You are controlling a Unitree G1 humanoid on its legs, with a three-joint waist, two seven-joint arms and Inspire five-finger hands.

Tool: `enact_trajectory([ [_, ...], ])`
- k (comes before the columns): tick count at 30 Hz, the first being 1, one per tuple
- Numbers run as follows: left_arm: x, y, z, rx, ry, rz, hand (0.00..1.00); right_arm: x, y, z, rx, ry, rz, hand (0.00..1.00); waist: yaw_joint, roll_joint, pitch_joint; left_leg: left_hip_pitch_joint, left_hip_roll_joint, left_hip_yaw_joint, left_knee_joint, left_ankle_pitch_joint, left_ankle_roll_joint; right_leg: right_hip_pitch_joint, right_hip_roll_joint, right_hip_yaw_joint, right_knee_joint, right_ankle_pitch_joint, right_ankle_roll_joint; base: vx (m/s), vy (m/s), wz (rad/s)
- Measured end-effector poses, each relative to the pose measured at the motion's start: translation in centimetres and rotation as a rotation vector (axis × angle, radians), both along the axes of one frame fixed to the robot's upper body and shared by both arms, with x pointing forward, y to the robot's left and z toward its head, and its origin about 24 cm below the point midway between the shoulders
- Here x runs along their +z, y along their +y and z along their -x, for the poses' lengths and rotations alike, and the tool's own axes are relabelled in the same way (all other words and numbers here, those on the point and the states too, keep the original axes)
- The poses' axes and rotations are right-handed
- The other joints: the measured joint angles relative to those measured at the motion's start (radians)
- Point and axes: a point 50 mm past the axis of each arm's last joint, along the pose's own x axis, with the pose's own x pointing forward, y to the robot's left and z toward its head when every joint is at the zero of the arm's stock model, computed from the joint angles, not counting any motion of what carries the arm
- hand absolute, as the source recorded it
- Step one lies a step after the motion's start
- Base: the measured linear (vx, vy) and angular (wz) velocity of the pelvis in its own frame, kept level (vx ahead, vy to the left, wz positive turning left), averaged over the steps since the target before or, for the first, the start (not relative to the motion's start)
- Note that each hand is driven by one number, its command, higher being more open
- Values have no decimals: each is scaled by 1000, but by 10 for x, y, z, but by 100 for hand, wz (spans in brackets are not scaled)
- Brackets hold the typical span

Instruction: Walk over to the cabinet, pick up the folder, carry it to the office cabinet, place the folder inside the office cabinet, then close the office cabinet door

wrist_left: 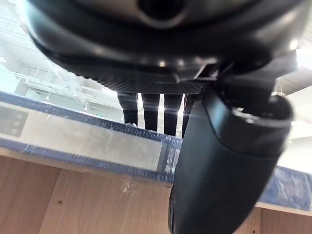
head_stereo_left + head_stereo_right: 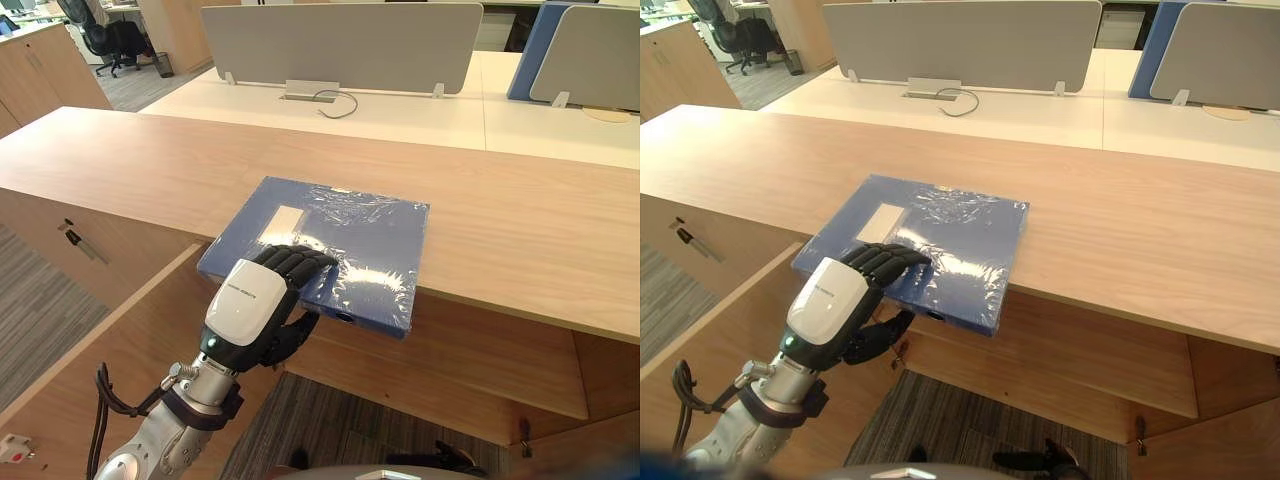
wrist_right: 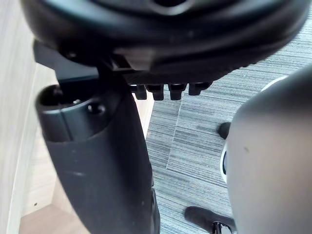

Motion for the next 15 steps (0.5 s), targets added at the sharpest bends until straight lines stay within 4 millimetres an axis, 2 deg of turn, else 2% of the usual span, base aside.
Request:
enact_trajectory([
  [8, 21, -4, -12, -19, -173, 51, 0, 0, 0, 1, -1, 4, 1, 100, -11, 3, -15, 11, 4, 19, -4, 0, 0, -2, 0, 15, 8, -1, -2, -22, -2, -5],
  [15, 23, -7, -16, -7, -211, 76, 0, 0, 1, 1, -1, 5, -1, 100, -12, -4, -18, 14, 7, 29, -5, 0, 0, -11, -1, 30, 21, -3, -4, -29, 1, -5],
])
